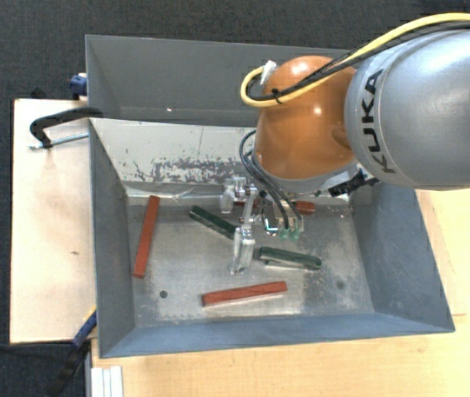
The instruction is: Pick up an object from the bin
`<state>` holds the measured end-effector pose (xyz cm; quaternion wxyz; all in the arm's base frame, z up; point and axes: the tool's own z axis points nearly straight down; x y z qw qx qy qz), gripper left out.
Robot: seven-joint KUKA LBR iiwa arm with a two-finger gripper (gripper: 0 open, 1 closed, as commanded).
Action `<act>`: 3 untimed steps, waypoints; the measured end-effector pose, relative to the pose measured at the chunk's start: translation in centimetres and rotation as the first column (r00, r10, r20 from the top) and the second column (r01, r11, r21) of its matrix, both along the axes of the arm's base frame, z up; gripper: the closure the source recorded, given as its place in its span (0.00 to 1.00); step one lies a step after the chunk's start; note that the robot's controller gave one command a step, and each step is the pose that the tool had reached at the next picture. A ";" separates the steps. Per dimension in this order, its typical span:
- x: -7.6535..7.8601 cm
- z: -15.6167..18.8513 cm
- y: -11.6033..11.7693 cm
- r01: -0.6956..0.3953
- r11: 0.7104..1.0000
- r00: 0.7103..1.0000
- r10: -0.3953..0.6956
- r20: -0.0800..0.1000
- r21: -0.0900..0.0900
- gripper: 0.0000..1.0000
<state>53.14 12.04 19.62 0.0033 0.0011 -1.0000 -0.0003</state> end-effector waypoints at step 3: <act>3.9 -10.3 -1.6 0.001 1.000 1.000 -0.001 0.007 -0.002 0.00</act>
Offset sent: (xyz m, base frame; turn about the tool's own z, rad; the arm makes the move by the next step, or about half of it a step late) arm 0.0611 -0.0291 -0.1262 -0.0486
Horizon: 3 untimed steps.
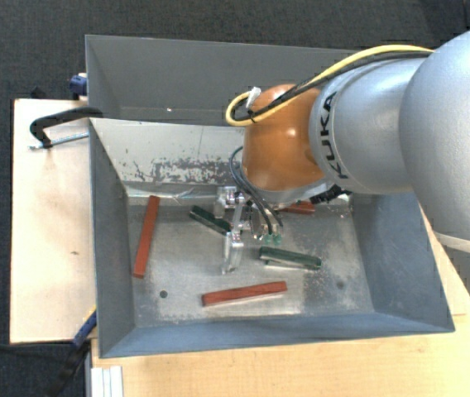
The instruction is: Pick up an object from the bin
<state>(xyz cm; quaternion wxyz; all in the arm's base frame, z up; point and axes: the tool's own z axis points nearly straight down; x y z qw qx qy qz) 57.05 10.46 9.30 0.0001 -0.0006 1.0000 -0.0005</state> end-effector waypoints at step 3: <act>-0.5 -1.8 -3.5 0.072 0.997 0.997 -0.072 0.001 0.003 0.00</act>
Offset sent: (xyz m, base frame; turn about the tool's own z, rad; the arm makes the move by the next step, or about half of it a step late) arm 0.0000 0.0000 0.0000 0.0000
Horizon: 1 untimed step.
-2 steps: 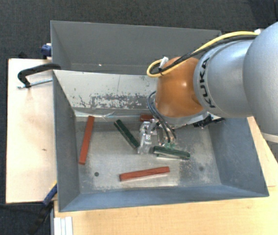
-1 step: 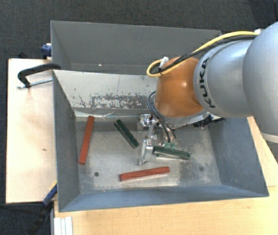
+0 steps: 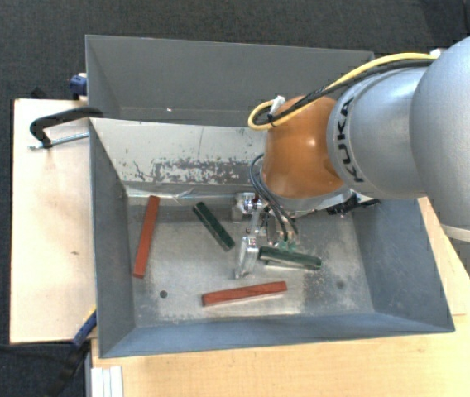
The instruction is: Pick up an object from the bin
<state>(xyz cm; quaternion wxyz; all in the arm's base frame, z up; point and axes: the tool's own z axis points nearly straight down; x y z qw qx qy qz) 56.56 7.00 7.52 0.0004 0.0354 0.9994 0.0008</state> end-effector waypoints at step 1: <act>0.0 0.0 0.0 0.000 1.000 1.000 0.000 0.000 0.000 0.00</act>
Offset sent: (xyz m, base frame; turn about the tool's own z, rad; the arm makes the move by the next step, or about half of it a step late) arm -0.0171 -0.0244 0.0172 -0.4577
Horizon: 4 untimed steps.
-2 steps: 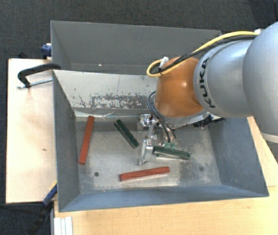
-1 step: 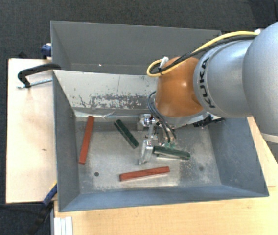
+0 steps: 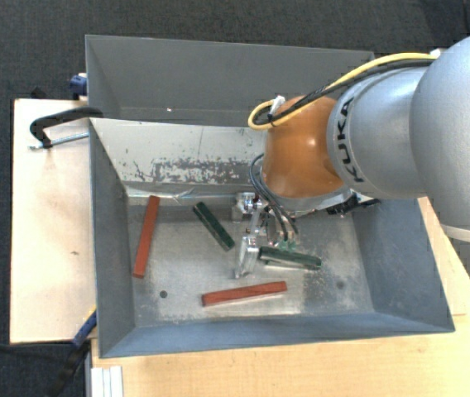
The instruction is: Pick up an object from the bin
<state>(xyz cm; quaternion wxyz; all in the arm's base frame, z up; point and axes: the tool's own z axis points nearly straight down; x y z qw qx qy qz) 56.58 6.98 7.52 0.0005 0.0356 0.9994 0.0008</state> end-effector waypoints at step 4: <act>3.1 1.6 -6.1 0.215 0.977 0.977 -0.215 0.004 0.001 0.00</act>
Offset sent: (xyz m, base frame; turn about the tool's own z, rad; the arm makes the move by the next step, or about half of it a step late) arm -0.0100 0.0103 -0.0052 -0.4961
